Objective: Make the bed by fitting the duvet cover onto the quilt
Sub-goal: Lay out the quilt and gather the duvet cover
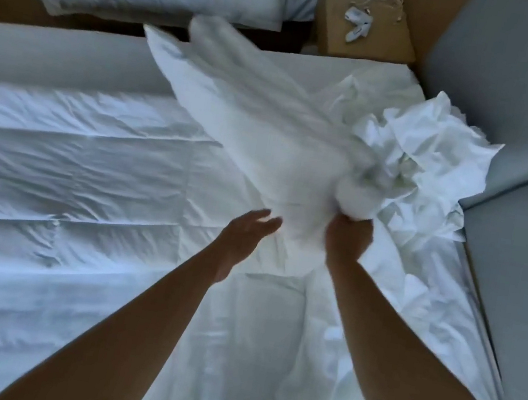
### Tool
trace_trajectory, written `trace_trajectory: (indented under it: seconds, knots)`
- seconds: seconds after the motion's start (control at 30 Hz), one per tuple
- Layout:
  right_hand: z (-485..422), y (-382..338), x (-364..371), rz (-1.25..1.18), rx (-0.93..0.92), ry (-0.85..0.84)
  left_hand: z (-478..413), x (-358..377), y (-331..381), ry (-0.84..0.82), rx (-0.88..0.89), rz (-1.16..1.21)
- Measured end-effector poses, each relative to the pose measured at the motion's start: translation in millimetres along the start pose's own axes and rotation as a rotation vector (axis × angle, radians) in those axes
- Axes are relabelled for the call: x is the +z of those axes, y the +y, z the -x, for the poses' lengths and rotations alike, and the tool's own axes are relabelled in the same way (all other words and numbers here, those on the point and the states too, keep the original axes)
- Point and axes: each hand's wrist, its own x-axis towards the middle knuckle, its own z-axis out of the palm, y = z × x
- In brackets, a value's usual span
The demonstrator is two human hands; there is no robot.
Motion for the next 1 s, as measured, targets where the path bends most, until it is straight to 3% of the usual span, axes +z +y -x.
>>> trace_trajectory:
  seconds: [0.07,0.13,0.23,0.27,0.37,0.4,0.47,0.6,0.67,0.73,0.87,1.0]
  knots:
    - [-60.3,8.3,-31.2,-0.094,0.149,0.048,5.9,5.7,-21.8,0.059,-0.145,-0.037]
    - [-100.9,25.2,-56.2,-0.074,0.295,-0.057,11.4,5.0,-41.5,0.146,-0.282,-0.057]
    - [-117.4,48.3,-65.0,0.338,0.313,-0.165,13.6,0.0,-67.0,0.262,-0.380,-0.111]
    - [-125.5,59.6,-65.7,0.352,0.329,-0.166,12.0,-0.9,-73.4,0.289,-0.391,-0.117]
    - [-124.2,65.0,-60.1,-0.201,0.581,-0.044,-3.3,1.9,-89.3,0.331,-0.371,-0.172]
    - [-116.8,64.8,-56.9,-0.211,0.586,0.018,-13.5,3.8,-95.0,0.323,-0.355,-0.260]
    - [-108.4,65.4,-52.4,0.042,0.423,0.160,-41.2,6.3,-103.4,0.278,-0.317,-0.599]
    - [-105.5,63.8,-36.8,0.358,-0.334,0.168,-101.5,-5.8,-107.1,0.279,-0.207,-1.260]
    - [-104.7,60.8,-20.3,0.512,-0.737,0.119,-127.1,-11.2,-108.1,0.277,-0.182,-1.475]
    - [-104.2,46.8,7.9,0.700,-1.018,-0.086,-144.4,-10.7,-117.7,0.276,-0.102,-1.585]
    - [-104.7,24.2,90.6,1.136,-1.075,-0.508,-150.6,-4.4,-152.9,0.138,-0.031,-1.693]
    - [-112.7,35.8,154.5,1.383,-1.017,-0.586,-147.3,-18.6,-163.9,0.161,0.218,-1.498]
